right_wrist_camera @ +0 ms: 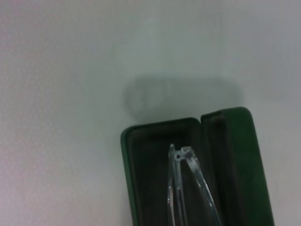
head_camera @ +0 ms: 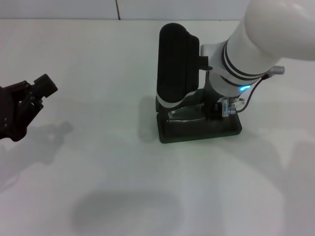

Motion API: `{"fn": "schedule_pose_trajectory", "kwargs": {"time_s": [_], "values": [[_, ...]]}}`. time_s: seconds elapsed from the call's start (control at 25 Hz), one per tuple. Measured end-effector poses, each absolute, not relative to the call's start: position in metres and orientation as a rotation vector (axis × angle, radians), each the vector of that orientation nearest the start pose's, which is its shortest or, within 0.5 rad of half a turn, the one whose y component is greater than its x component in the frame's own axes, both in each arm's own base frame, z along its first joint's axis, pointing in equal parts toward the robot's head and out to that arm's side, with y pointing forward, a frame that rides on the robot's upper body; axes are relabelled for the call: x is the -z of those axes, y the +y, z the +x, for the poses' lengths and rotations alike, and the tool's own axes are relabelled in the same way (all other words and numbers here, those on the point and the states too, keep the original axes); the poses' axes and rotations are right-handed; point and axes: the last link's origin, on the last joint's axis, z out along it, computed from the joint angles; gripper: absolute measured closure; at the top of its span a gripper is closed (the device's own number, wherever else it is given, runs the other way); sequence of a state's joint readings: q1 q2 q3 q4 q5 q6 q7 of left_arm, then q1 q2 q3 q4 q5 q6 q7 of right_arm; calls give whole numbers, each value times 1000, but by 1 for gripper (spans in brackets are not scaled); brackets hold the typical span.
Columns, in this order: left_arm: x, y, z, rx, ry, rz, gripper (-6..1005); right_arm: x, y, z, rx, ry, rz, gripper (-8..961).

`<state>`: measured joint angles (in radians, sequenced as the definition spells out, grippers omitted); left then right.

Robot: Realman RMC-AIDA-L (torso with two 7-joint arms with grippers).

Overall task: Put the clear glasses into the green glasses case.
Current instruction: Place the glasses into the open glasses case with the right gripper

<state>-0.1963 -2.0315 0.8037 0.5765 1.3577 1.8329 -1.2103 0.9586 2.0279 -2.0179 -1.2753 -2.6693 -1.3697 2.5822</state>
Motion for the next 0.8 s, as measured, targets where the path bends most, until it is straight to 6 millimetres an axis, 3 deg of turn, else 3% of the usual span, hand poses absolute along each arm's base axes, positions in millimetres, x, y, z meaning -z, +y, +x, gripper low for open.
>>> {"fn": "schedule_pose_trajectory", "kwargs": {"time_s": [0.8], "values": [[-51,245,-295,1319,-562,-2310,914,85,362,78,897,-139,-2616,854]]}}
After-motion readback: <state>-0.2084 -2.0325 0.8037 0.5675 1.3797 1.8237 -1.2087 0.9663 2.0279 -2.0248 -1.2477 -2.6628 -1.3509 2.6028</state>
